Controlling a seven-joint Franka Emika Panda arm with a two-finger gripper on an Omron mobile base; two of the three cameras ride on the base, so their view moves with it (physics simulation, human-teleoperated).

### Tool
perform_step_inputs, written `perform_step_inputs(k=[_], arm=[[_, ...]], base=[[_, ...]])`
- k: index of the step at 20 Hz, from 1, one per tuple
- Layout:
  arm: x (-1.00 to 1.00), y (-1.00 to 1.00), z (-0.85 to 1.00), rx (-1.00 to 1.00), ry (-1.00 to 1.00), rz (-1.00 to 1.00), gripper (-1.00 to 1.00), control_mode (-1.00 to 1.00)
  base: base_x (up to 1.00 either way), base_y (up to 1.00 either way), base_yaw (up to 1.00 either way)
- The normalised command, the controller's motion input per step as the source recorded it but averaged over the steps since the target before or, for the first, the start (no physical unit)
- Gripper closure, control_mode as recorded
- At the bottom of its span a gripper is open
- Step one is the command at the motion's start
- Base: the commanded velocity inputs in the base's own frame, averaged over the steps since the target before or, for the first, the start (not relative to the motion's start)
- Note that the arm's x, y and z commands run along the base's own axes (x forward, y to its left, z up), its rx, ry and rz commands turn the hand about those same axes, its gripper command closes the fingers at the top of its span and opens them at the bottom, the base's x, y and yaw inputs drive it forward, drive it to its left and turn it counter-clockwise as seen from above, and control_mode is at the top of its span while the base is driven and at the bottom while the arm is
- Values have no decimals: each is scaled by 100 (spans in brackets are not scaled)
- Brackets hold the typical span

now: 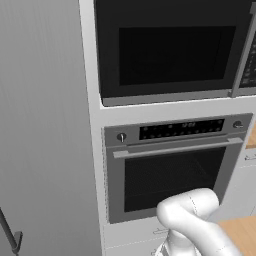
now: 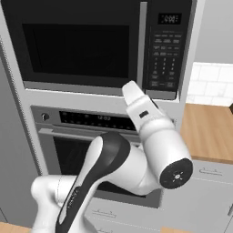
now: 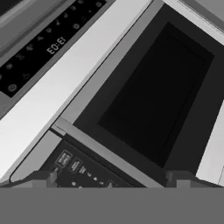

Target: Open the microwave, place the bowl with waffle inside the microwave, then close the microwave door and turn it on.

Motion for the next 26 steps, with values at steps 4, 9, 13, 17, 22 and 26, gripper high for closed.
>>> perform_step_inputs(k=[4,9,13,17,22,26], arm=[[31,21,-9,-1,12,0,-100,-100],[40,34,-18,-1,12,-2,-100,-100],[31,1,-3,0,7,0,100,-100],[28,-1,-1,0,1,0,100,-100],[33,-4,-1,0,1,0,100,-100],[42,-5,-6,0,4,0,100,-100]], base=[[0,0,0],[0,0,0],[0,0,0],[0,0,0],[0,0,0],[0,0,0]])
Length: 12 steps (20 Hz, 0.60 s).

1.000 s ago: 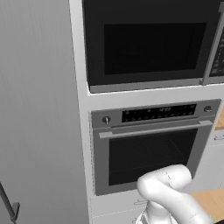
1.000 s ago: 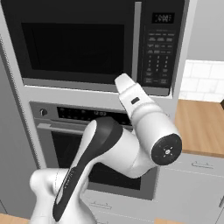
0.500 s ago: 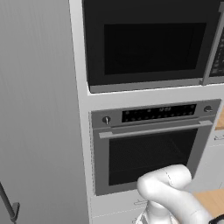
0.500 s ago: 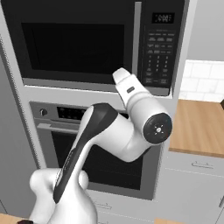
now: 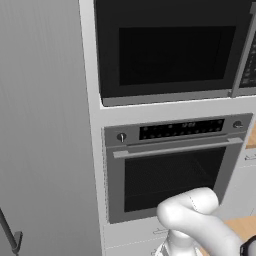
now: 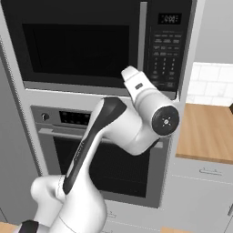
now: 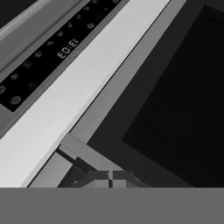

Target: Open the microwave, place the bowl with waffle inside the microwave, then close the microwave door and turn it on.

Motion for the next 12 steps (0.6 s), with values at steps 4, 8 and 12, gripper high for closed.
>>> perform_step_inputs(k=[4,8,12], arm=[[36,-23,-17,0,0,0,100,-100],[26,-34,-21,0,0,0,100,-100],[28,-20,-8,0,0,0,100,-100]], base=[[0,0,0],[0,0,0],[0,0,0]])
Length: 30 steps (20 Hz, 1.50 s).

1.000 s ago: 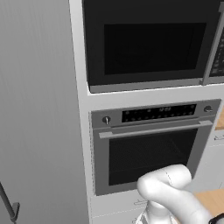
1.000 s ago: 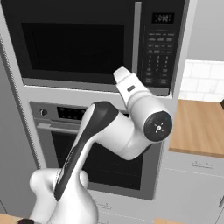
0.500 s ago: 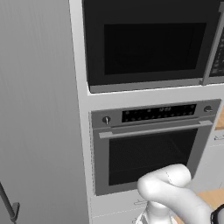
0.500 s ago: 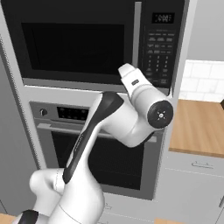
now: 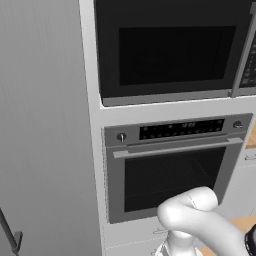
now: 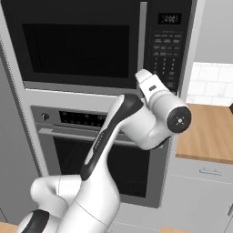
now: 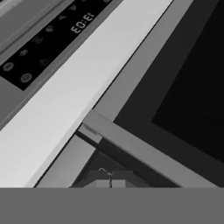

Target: Open the microwave, place the bowl with waffle inside the microwave, then close the microwave door and turn it on.

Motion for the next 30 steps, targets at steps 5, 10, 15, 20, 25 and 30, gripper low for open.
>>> perform_step_inputs(k=[5,10,15,20,25,30], arm=[[13,-3,0,2,0,0,100,-100],[0,0,0,2,0,-2,100,-100],[3,0,0,1,0,-3,100,-100],[0,0,0,0,0,-3,100,-100],[0,0,0,0,0,-3,100,-100],[1,0,0,0,0,-4,100,-100]], base=[[0,0,0],[0,0,0],[0,0,0],[0,0,0],[0,0,0],[0,0,0]])
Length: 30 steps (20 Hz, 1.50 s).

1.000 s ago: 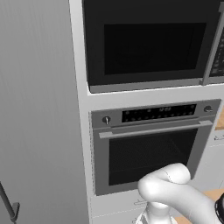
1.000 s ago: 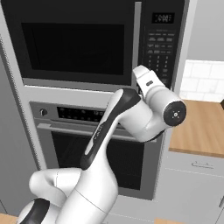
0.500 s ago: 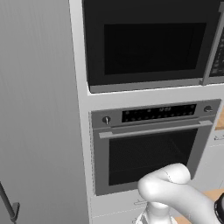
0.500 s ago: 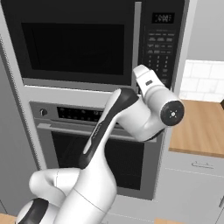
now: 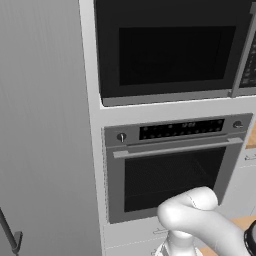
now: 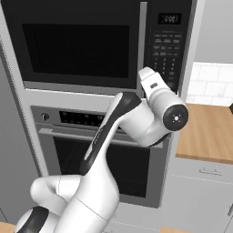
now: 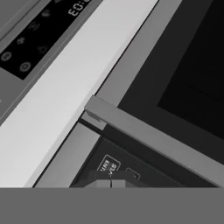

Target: Open the microwave, place the bowl with waffle inside the microwave, then close the microwave door and turn it on.

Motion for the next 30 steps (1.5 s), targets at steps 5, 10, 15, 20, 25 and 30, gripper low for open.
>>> perform_step_inputs(k=[5,10,15,20,25,30], arm=[[3,4,0,0,0,-4,100,-100],[9,6,0,0,0,-3,100,-100],[18,6,0,0,1,-3,100,-100],[35,0,0,0,0,0,100,-100],[34,-8,0,0,0,0,100,-100],[23,-33,-7,1,0,0,100,-100]], base=[[0,0,0],[0,0,0],[0,0,0],[0,0,0],[0,0,0],[0,0,0]])
